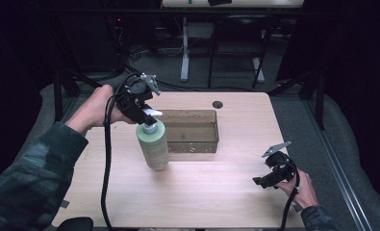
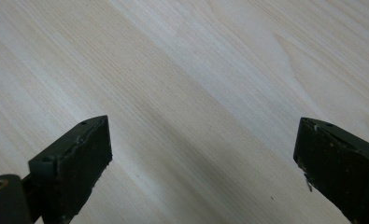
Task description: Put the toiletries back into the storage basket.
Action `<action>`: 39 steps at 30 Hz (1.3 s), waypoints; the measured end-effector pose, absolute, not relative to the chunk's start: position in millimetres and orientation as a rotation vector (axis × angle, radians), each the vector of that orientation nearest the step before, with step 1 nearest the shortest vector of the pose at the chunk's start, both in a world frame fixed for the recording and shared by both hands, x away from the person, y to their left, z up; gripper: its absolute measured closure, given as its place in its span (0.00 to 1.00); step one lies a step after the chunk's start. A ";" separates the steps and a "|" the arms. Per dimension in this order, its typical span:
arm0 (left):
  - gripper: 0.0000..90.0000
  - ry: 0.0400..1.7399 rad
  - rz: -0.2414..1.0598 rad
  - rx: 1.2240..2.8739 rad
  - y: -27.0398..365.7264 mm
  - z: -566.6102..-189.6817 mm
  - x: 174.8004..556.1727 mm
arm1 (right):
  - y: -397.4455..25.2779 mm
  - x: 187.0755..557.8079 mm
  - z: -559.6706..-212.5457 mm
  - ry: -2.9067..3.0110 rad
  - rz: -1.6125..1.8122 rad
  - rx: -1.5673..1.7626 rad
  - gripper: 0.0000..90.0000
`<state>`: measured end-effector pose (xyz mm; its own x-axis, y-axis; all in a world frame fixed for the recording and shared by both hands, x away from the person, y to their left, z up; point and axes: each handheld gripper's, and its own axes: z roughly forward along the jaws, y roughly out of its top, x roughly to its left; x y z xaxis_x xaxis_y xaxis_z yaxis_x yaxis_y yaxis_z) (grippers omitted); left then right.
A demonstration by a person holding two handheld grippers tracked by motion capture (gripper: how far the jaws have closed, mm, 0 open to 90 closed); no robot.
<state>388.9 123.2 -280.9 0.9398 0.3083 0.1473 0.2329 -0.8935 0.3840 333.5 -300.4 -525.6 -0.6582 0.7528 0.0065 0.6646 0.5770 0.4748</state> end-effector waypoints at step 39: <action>0.70 0.406 0.310 2.715 119.0 -236.7 400.8 | -301.4 333.2 -526.3 2.610 0.657 1.200 0.05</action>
